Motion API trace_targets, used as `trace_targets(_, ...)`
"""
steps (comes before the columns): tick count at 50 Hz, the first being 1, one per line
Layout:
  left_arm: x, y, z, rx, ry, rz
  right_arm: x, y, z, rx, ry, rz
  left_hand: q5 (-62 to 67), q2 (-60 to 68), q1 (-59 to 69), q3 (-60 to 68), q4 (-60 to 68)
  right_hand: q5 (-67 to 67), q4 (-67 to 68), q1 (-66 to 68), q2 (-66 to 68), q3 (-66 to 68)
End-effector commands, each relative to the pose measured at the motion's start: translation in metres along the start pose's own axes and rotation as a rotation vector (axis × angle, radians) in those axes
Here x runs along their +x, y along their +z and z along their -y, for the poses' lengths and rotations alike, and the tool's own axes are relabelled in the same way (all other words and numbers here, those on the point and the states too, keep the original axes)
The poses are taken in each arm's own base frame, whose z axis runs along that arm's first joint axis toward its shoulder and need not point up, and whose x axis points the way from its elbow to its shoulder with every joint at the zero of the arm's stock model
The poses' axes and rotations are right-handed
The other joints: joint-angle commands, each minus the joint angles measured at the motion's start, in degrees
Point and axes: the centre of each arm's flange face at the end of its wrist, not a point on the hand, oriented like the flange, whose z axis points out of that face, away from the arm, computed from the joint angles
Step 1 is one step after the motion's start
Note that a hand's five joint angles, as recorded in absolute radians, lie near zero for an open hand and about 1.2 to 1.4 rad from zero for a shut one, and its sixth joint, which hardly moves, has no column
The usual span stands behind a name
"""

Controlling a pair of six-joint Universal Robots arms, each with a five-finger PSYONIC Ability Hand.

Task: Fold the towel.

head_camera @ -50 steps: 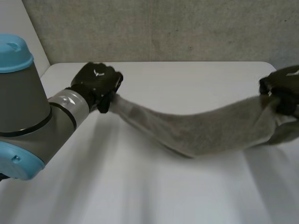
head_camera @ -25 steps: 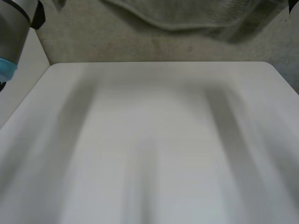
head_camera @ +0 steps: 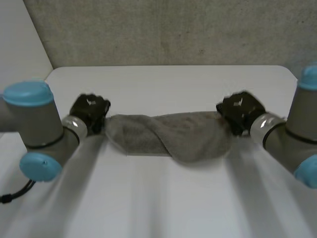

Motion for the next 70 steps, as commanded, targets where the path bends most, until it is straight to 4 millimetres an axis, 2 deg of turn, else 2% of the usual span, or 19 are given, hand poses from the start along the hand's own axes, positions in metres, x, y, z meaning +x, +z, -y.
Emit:
trace_targets(1, 0.013, -0.019, -0.004, -0.028, 0.050, -0.037, -0.011, -0.002, -0.020, -0.074, -0.004, 0.036, -13.9, -4.1, -1.2, -8.5, -6.9, 3.8, 2.9, 5.0, 5.0, 3.1)
trace_targets(7, 0.018, -0.034, 0.005, -0.008, 0.062, -0.050, -0.013, -0.007, -0.020, -0.074, 0.005, 0.038, -13.9, -4.1, -1.2, -8.5, -6.9, 3.8, 2.9, 5.0, 5.0, 3.1)
trace_targets(9, 0.021, -0.041, 0.004, -0.012, 0.067, -0.060, -0.013, -0.008, -0.022, -0.081, 0.008, 0.037, -25.9, -16.1, -13.2, -20.5, -18.9, 3.8, 2.9, 5.0, 5.0, 3.1)
trace_targets(10, 0.021, -0.041, 0.004, -0.012, 0.067, -0.060, -0.013, -0.008, -0.022, -0.081, 0.008, 0.037, -26.0, -16.2, -13.3, -20.6, -19.0, 3.8, 2.9, 5.0, 5.0, 3.1)
trace_targets(12, 0.022, -0.045, 0.002, -0.020, 0.071, -0.064, -0.013, -0.009, -0.023, -0.084, 0.009, 0.039, -46.4, -36.6, -33.7, -41.1, -39.4, 3.8, 2.9, 5.0, 5.0, 3.1)
trace_targets(21, 0.030, -0.052, -0.009, -0.053, 0.073, -0.088, -0.015, -0.010, -0.027, -0.094, 0.015, 0.047, -53.4, -43.6, -40.7, -48.1, -46.4, 3.8, 2.9, 5.0, 5.0, 3.1)
trace_targets(31, 0.040, -0.056, -0.012, -0.025, 0.080, -0.109, -0.019, -0.011, -0.031, -0.105, 0.017, 0.056, -53.1, -43.3, -40.4, -47.7, -46.1, 3.8, 2.9, 5.0, 5.0, 3.1)
trace_targets(40, 0.054, -0.064, 0.002, 0.041, 0.099, -0.129, -0.021, -0.013, -0.032, -0.110, 0.016, 0.064, -50.0, -40.2, -37.3, -44.7, -43.1, 3.8, 2.9, 5.0, 5.0, 3.1)
trace_targets(48, 0.059, -0.058, -0.010, 0.015, 0.179, -0.140, -0.025, -0.013, -0.034, -0.115, 0.014, 0.074, -35.1, -25.3, -22.4, -29.7, -28.1, 3.8, 2.9, 5.0, 5.0, 3.1)
trace_targets(50, 0.058, -0.056, -0.013, 0.010, 0.240, -0.138, -0.026, -0.014, -0.034, -0.116, 0.012, 0.075, -18.5, -8.7, -5.8, -13.2, -11.5, 3.8, 2.9, 5.0, 5.0, 3.1)
trace_targets(52, 0.056, -0.056, -0.013, 0.013, 0.253, -0.134, -0.026, -0.014, -0.034, -0.114, 0.010, 0.075, -13.9, -4.1, -1.2, -8.6, -7.0, 3.8, 2.9, 5.0, 5.0, 3.1)
trace_targets(57, 0.054, -0.056, -0.008, 0.025, 0.256, -0.123, -0.023, -0.014, -0.031, -0.110, 0.009, 0.065, -13.9, -4.1, -1.2, -8.5, -6.9, 3.8, 2.9, 5.0, 5.0, 3.1)
trace_targets(59, 0.052, -0.057, -0.004, 0.037, 0.257, -0.116, -0.020, -0.015, -0.029, -0.105, 0.007, 0.054, -13.9, -4.1, -1.2, -8.5, -6.9, 3.8, 2.9, 5.0, 5.0, 3.1)
trace_targets(61, 0.039, -0.062, 0.019, 0.100, 0.249, -0.067, -0.008, -0.020, -0.016, -0.073, 0.002, 0.015, -13.9, -4.1, -1.2, -8.5, -6.9, 3.8, 2.9, 5.0, 5.0, 3.1)
trace_targets(64, 0.028, -0.067, 0.032, 0.136, 0.235, -0.031, -0.001, -0.026, -0.004, -0.040, -0.001, -0.009, -13.9, -4.1, -1.2, -8.5, -6.9, 3.8, 2.9, 5.0, 5.0, 3.1)
trace_targets(66, 0.006, -0.075, 0.054, 0.195, 0.201, 0.034, 0.017, -0.043, 0.025, 0.035, -0.015, -0.066, -13.9, -4.1, -1.2, -8.5, -6.9, 3.8, 2.9, 5.0, 5.0, 3.1)
trace_targets(67, 0.006, -0.075, 0.054, 0.195, 0.200, 0.035, 0.017, -0.043, 0.025, 0.036, -0.015, -0.067, -13.9, -4.1, -1.2, -8.5, -6.9, 3.8, 2.9, 5.0, 5.0, 3.1)
trace_targets(69, -0.013, -0.083, 0.073, 0.250, 0.161, 0.089, 0.040, -0.065, 0.052, 0.088, -0.007, -0.130, -13.9, -4.1, -1.2, -8.5, -6.9, 3.8, 2.9, 5.0, 5.0, 3.1)
trace_targets(70, -0.013, -0.084, 0.073, 0.250, 0.161, 0.089, 0.040, -0.065, 0.053, 0.089, -0.007, -0.130, -13.9, -4.1, -1.2, -8.5, -6.9, 3.8, 2.9, 5.0, 5.0, 3.1)
